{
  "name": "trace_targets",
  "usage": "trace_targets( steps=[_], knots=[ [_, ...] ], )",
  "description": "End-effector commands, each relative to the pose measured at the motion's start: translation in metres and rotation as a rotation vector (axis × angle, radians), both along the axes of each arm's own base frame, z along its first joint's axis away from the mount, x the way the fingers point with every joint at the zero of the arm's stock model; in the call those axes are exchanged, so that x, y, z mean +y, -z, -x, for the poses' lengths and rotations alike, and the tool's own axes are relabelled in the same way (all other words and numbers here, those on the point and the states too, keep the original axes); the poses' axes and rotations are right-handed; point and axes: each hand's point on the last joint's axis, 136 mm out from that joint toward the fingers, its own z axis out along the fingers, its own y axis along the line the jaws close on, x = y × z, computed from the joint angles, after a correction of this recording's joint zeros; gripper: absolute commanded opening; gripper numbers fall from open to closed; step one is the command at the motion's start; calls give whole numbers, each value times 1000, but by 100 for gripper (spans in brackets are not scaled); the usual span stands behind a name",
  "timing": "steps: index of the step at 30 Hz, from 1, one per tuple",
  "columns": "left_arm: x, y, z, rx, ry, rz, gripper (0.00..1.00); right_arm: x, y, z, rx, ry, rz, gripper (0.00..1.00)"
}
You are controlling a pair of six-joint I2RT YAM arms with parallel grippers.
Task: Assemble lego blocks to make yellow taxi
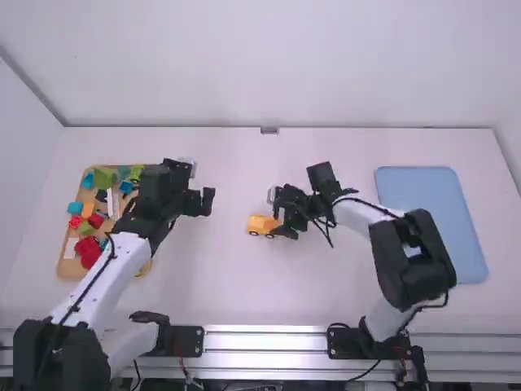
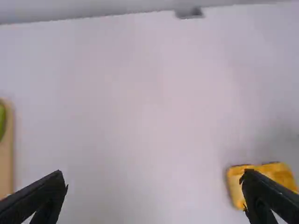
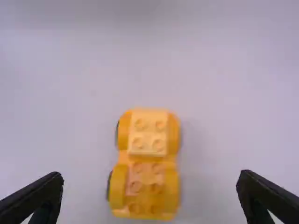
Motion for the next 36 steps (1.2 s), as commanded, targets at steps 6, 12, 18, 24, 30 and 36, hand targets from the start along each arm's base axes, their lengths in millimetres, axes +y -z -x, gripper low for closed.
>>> trace_targets(
  steps=[6, 12, 18, 24, 30, 36],
  knots=[
    [54, -10, 23, 26, -390, 61, 99, 30, -108, -7, -25, -51, -405, 99],
    [86, -25, 54, 19, -577, 133, 99, 54, -137, 6, -8, -119, -507, 99],
    [129, -37, 108, -20, -907, 180, 99, 90, -156, 19, 12, -125, -543, 99],
    [150, -45, 152, -52, -1091, 226, 99, 108, -165, 28, -25, -183, -504, 99],
    [173, -51, 178, -1, -1225, 199, 99, 121, -168, 31, -68, -197, -453, 99],
    [188, -64, 161, 96, -1225, 196, 99, 127, -178, 34, -76, -216, -461, 99]
  ],
)
